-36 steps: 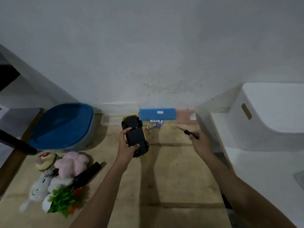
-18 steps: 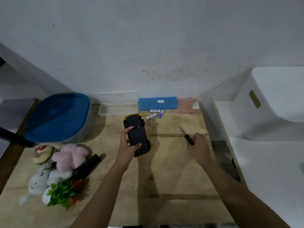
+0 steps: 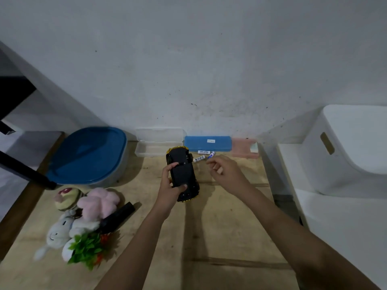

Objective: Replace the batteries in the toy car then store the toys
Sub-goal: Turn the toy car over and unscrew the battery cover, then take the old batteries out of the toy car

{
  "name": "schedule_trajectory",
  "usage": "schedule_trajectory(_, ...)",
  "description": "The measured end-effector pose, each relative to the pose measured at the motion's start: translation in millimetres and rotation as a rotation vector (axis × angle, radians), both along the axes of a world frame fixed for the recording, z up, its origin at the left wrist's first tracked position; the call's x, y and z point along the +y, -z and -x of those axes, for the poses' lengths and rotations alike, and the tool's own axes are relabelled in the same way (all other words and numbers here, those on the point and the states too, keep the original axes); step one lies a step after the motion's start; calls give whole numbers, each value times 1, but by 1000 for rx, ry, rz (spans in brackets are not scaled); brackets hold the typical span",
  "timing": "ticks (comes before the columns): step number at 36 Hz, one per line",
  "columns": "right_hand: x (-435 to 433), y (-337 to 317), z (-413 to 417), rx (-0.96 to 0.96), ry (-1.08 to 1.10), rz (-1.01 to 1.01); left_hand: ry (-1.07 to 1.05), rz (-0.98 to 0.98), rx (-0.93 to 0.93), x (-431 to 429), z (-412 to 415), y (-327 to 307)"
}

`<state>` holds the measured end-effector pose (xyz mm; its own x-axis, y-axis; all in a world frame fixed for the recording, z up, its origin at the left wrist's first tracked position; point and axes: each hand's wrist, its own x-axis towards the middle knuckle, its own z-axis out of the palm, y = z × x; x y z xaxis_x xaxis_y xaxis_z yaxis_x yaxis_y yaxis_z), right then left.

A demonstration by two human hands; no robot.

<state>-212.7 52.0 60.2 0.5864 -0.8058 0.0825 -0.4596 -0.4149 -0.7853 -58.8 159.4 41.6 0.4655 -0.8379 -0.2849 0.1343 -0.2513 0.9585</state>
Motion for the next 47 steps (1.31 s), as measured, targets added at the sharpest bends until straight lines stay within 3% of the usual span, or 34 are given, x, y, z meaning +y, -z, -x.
schedule_trajectory(6,12,-10,-34,110,-73,46,55,51,-4,-2,1,-9)
schedule_trajectory(12,15,-14,-44,61,-18,90,80,105,-18,3,0,-15)
schedule_trajectory(31,11,-27,-60,-54,4,-295,106,107,-27,17,-16,-11)
schedule_trajectory(39,-16,-27,-34,-220,181,-383,102,73,-39,26,-31,-3)
schedule_trajectory(43,-25,5,-4,-137,319,-403,73,62,-41,33,-38,2)
schedule_trajectory(47,-17,50,22,88,392,-461,72,41,-49,37,-39,7)
